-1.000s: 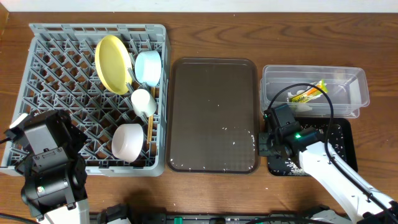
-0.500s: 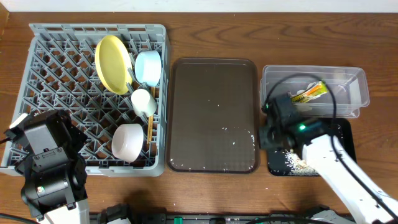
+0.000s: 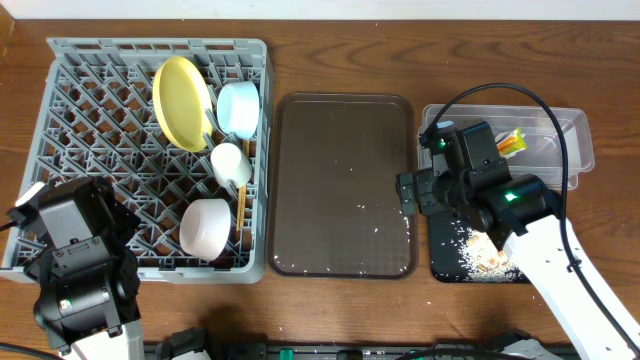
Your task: Sort waste into correct bins and load items into the dishwasher
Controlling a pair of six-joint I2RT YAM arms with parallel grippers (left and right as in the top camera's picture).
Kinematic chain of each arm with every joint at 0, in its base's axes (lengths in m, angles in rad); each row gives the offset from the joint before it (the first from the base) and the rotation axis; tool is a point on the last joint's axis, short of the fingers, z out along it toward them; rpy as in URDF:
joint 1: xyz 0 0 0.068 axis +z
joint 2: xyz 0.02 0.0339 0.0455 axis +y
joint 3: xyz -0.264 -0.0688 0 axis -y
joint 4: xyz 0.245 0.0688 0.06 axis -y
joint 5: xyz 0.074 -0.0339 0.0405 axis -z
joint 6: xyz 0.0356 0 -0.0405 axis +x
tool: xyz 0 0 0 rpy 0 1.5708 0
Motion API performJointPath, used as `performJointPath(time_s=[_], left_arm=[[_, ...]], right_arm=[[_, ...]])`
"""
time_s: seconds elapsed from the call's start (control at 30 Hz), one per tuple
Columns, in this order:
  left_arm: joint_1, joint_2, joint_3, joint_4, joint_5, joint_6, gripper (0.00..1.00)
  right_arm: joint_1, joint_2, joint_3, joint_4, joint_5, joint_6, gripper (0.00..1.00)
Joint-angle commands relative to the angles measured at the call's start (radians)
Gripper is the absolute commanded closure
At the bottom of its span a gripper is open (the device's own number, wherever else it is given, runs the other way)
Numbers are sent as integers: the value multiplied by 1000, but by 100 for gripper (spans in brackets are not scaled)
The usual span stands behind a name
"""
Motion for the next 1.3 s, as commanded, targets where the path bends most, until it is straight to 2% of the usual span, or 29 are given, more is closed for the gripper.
performJointPath(time_s=[0.0,0.2,0.47,0.6,0.77,1.0,1.27], left_arm=[[4,-2,13,-4,-13,-10,4],[4,-2,13,-4,-13,-10,4],[4,-2,13,-4,-13,-10,4],[4,-2,13,-4,-13,-10,4],[4,-2,13,-4,-13,-10,4],[4,-2,13,-4,-13,-10,4],[4,-2,13,-4,-13,-10,4]], right_arm=[[-1,2,0,-2,-1,-14,1],[-1,2,0,6,58,-21,1],[-3,-82,-31,312,59,-90,1],[-34,-230,-90,461,59,-94,1],[-147,-462,-243,626,50,-93,1],[-353,-790,-452,657,-44,-93,1],[-418,-1088,-710,763,-47,-77,1]])
